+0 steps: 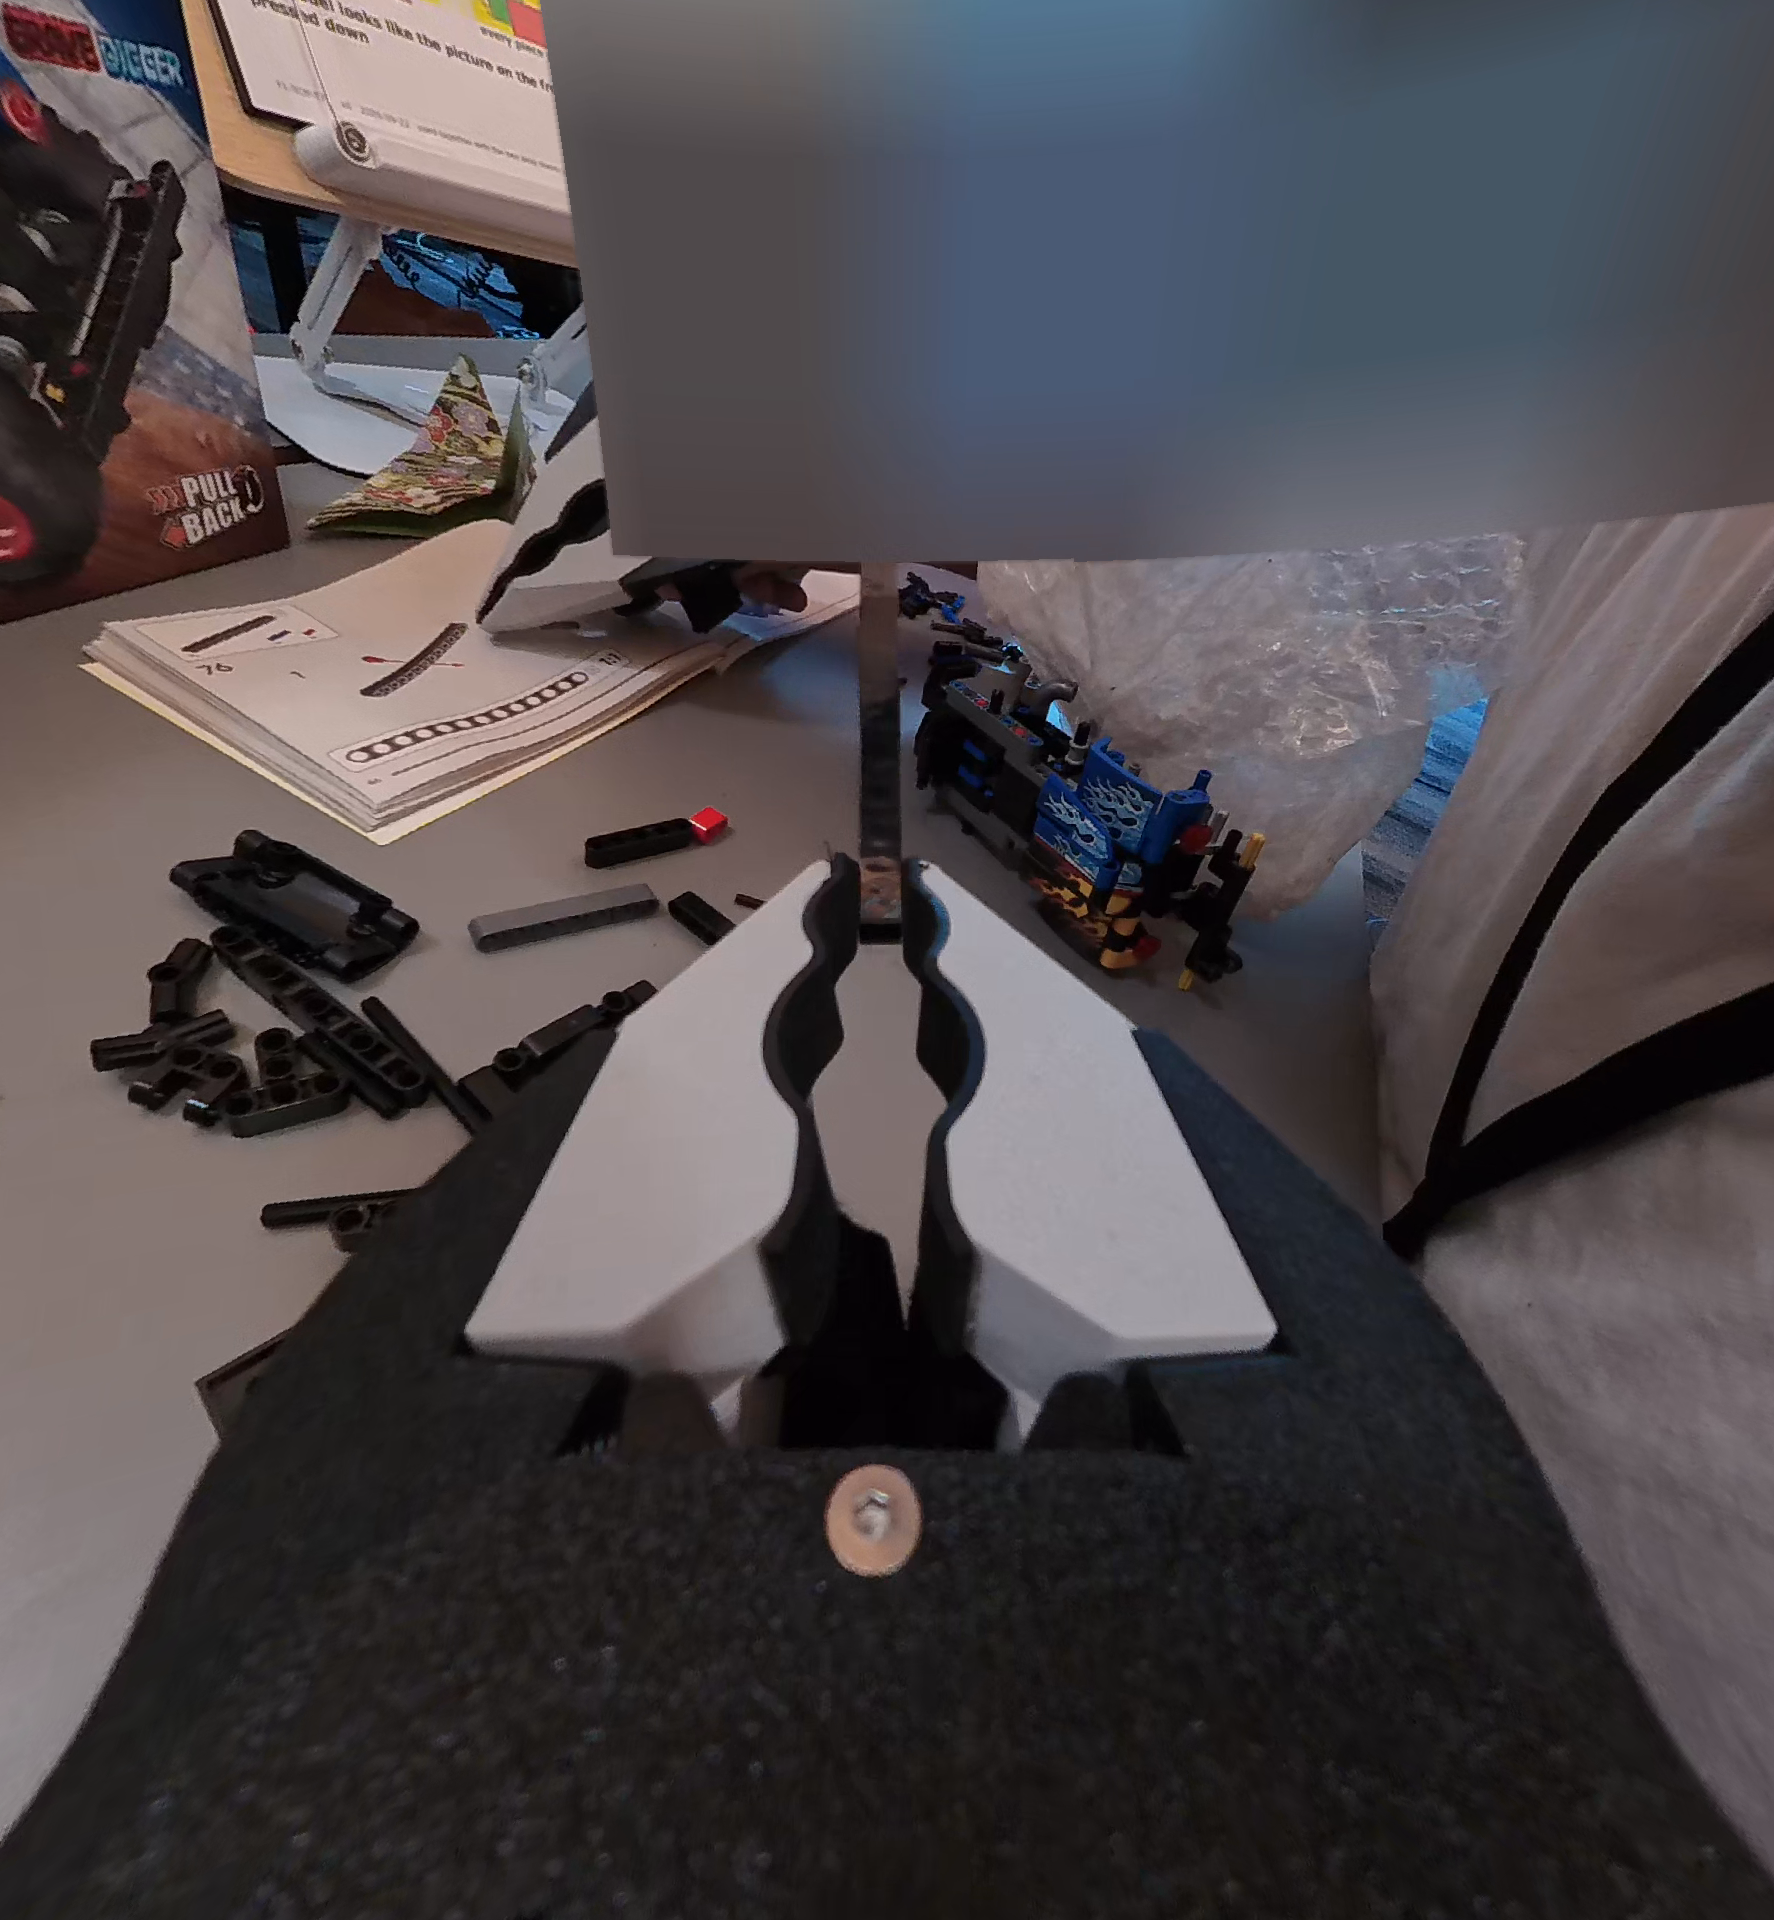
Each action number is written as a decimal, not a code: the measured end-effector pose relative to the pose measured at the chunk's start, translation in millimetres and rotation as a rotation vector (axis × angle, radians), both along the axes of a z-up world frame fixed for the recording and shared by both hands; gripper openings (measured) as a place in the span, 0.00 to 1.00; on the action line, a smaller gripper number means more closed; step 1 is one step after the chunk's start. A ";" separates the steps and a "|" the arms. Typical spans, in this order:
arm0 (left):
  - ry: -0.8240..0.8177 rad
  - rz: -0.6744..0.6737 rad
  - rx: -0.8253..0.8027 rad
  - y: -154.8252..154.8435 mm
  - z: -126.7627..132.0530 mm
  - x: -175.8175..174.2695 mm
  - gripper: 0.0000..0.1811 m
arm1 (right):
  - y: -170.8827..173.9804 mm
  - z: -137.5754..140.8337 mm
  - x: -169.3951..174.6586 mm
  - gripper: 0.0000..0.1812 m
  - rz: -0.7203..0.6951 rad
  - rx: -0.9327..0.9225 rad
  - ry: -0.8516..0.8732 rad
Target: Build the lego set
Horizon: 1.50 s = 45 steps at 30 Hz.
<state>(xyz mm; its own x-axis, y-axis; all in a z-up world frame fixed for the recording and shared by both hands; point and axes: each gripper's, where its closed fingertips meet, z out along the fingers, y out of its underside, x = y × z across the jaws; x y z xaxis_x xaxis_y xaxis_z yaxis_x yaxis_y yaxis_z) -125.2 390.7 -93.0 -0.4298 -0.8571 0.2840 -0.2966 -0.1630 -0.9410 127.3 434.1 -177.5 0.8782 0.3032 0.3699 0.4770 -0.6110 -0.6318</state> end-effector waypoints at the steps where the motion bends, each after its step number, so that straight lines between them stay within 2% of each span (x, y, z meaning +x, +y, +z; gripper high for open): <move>1: 0.000 -0.003 -0.002 -0.5 0.1 -0.3 0.03 | 0.9 0.0 -1.1 0.00 0.003 0.000 -0.001; 45: -0.003 -0.009 0.043 -5.0 -2.7 -4.4 0.03 | 8.5 -5.6 -11.8 0.00 0.039 -0.035 -0.035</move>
